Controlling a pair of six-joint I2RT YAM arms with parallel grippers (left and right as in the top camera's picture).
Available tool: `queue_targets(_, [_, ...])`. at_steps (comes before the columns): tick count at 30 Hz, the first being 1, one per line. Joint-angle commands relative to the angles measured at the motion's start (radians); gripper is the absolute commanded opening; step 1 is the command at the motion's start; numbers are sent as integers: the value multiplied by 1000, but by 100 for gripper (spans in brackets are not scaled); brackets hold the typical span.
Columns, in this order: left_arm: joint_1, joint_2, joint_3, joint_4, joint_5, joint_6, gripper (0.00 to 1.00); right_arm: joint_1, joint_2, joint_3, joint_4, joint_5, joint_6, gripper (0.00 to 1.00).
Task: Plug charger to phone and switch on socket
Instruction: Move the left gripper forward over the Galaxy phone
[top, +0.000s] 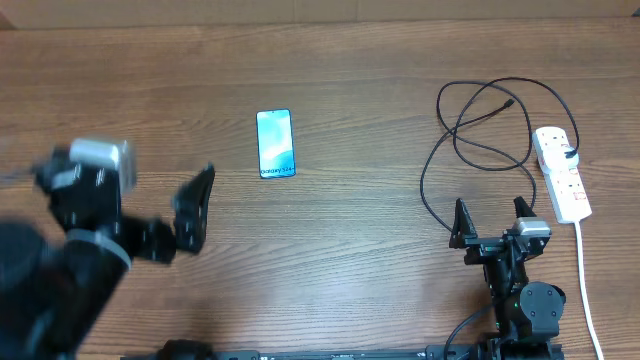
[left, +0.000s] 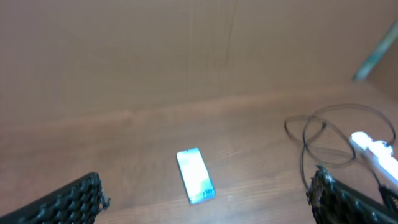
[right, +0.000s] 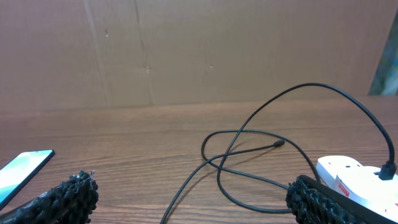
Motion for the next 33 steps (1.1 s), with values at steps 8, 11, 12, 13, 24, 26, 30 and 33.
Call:
queue_targets(8, [5, 550, 473, -348, 92, 16, 99, -2, -8, -10, 7, 5, -5, 100])
queue_targets(11, [5, 665, 506, -396, 129, -26, 100, -2, -8, -10, 7, 5, -5, 100])
queue_targets(12, [5, 712, 505, -404, 134, -43, 100, -2, -8, -10, 7, 6, -5, 100])
queue_targets(13, [5, 739, 506, -407, 134, -60, 99, -2, -8, -10, 7, 6, -5, 100])
queue_targets(24, [3, 1002, 505, -425, 181, -199, 4, -2, -8, -10, 7, 5, -5, 100])
queue_targets(26, [0, 1039, 505, -433, 182, -215, 4, -2, -8, -10, 7, 5, -5, 100])
queue_targets(30, [-16, 1106, 504, -431, 156, -214, 4, -2, -8, -10, 7, 5, -5, 100])
queue_targets(33, [-35, 1155, 504, -427, 118, -214, 4, -2, -8, -10, 7, 5, -5, 100])
